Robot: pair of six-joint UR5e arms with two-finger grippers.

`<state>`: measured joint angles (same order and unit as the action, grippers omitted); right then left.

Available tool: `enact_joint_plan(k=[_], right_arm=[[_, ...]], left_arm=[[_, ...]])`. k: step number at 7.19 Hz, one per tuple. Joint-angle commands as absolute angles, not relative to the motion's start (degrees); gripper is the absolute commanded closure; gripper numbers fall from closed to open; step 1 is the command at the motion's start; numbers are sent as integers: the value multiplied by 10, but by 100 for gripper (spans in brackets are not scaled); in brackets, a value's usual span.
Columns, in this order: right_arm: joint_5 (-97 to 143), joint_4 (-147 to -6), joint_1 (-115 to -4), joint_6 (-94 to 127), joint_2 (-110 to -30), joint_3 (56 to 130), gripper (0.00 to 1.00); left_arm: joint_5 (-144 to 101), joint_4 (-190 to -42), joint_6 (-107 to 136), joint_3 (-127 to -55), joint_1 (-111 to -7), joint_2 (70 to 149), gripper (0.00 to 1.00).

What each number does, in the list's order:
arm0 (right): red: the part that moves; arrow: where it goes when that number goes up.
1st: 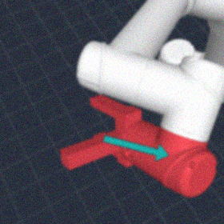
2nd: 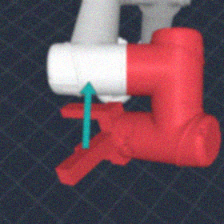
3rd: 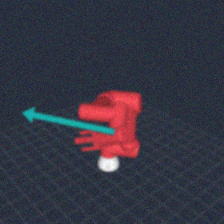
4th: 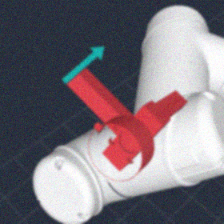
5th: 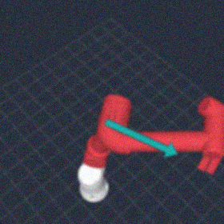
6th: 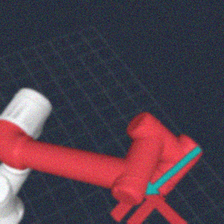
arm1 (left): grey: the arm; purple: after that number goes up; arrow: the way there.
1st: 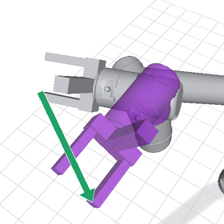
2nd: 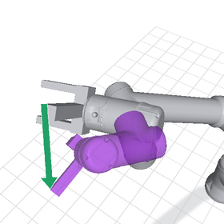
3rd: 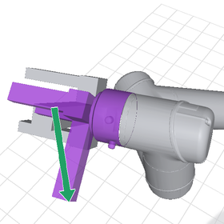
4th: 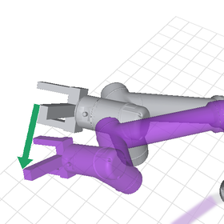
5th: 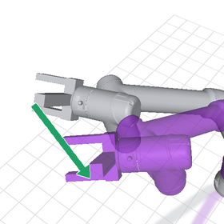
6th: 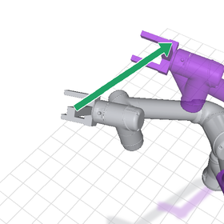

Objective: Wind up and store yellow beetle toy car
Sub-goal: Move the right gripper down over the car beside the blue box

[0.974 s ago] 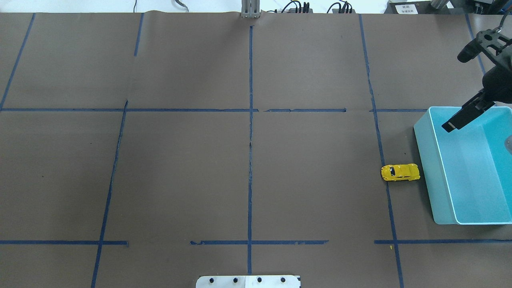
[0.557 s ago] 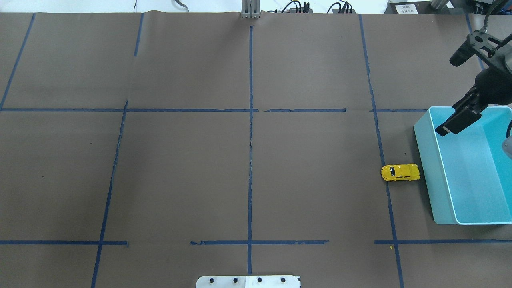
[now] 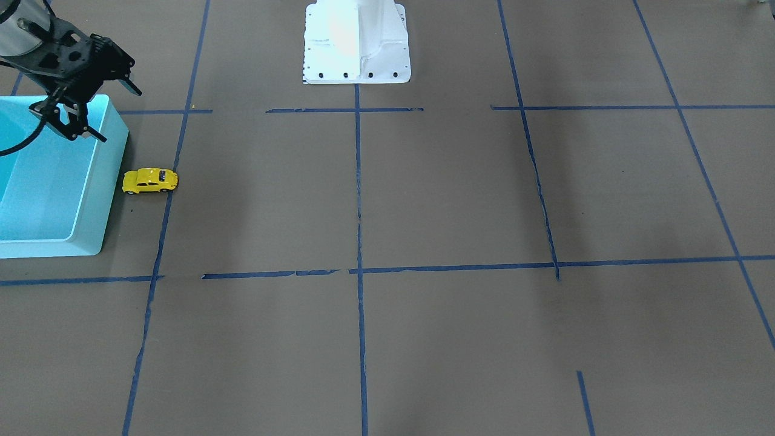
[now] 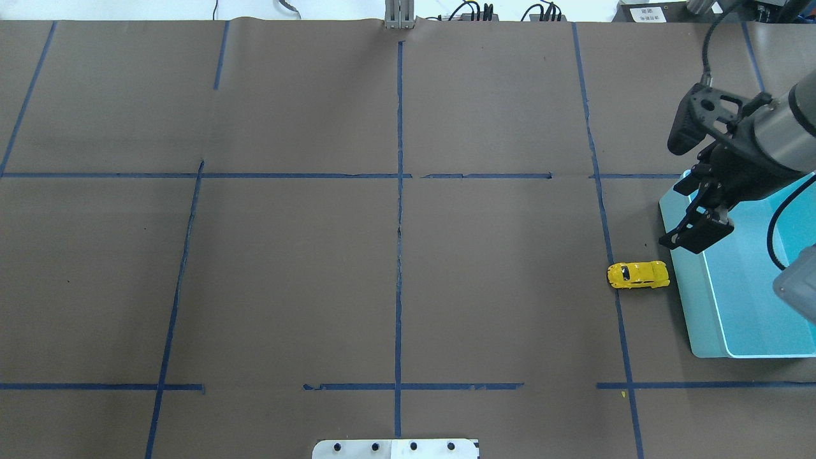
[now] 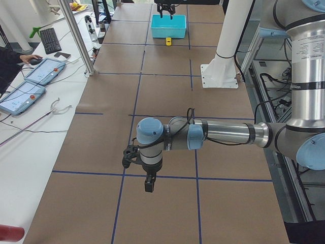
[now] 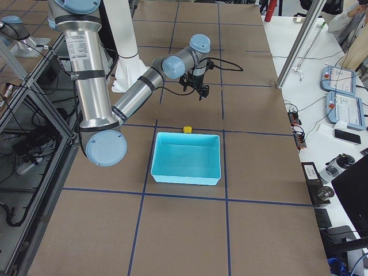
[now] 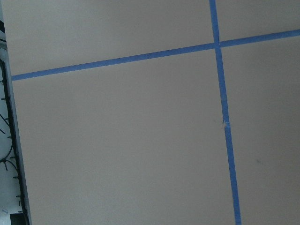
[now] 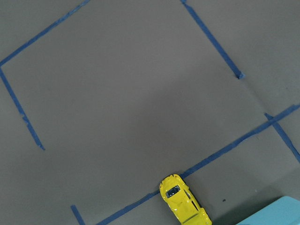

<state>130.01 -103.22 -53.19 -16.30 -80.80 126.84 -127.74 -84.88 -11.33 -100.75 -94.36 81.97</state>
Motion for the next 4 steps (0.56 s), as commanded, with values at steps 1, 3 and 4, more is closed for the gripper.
enact_joint_plan(k=[1,3,4], right_arm=[[1197,-1034,-457,-205,-812,1274,0],[1163,-1044,-433,-283,-812,1227,0],[1130,-1053,-404,-283,-808,1203,1]], left_arm=[[-1357,-860,-104,-1005,-945,815,1],[-1358,-861,-109,-1007,-945,816,1],[-1357,-863,-111,-1009,-945,816,1]])
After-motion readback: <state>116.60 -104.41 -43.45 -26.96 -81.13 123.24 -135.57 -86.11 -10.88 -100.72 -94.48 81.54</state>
